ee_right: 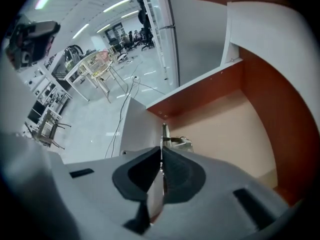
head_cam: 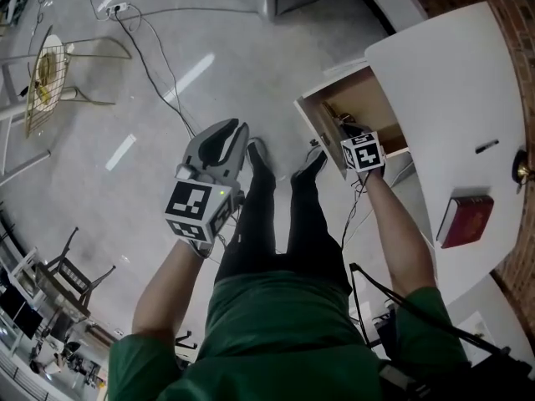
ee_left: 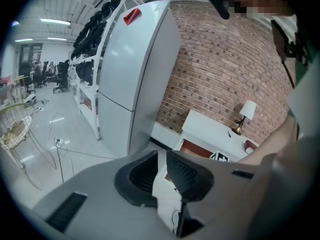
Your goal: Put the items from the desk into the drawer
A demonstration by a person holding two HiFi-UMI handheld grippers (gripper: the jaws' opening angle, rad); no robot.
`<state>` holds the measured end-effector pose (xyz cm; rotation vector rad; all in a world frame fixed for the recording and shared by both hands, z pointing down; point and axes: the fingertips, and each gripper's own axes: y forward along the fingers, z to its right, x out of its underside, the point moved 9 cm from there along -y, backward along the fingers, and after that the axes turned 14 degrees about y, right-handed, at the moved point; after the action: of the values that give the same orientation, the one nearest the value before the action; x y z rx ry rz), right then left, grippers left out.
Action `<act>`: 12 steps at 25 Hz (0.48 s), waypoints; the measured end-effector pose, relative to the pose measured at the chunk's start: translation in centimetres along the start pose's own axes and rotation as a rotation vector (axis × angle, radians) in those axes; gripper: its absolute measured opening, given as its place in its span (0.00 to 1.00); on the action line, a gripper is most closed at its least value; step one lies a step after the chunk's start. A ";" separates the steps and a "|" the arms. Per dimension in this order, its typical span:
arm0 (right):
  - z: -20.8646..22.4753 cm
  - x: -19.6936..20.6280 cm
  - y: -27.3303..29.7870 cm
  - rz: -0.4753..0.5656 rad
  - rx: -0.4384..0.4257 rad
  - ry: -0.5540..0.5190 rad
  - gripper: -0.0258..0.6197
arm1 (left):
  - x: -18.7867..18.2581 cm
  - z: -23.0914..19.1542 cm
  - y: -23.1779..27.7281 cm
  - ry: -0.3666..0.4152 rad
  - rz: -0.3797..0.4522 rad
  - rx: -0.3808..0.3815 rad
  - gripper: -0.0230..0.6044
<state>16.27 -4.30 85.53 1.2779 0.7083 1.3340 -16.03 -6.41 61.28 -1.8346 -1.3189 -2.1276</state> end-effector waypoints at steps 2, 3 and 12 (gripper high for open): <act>0.4 0.1 1.3 -0.011 -0.004 -0.007 0.06 | 1.0 0.0 0.4 -0.005 -0.016 0.001 0.12; 0.5 0.1 1.9 -0.017 -0.001 -0.007 0.06 | 1.4 -0.1 0.6 -0.007 -0.024 0.001 0.12; 1.6 0.9 5.7 -0.056 -0.035 0.017 0.06 | 4.2 -0.4 1.4 -0.048 -0.054 0.005 0.12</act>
<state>16.22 -5.09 91.51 1.2117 0.7246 1.3082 -16.90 -5.55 65.60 -1.8803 -1.3986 -2.1171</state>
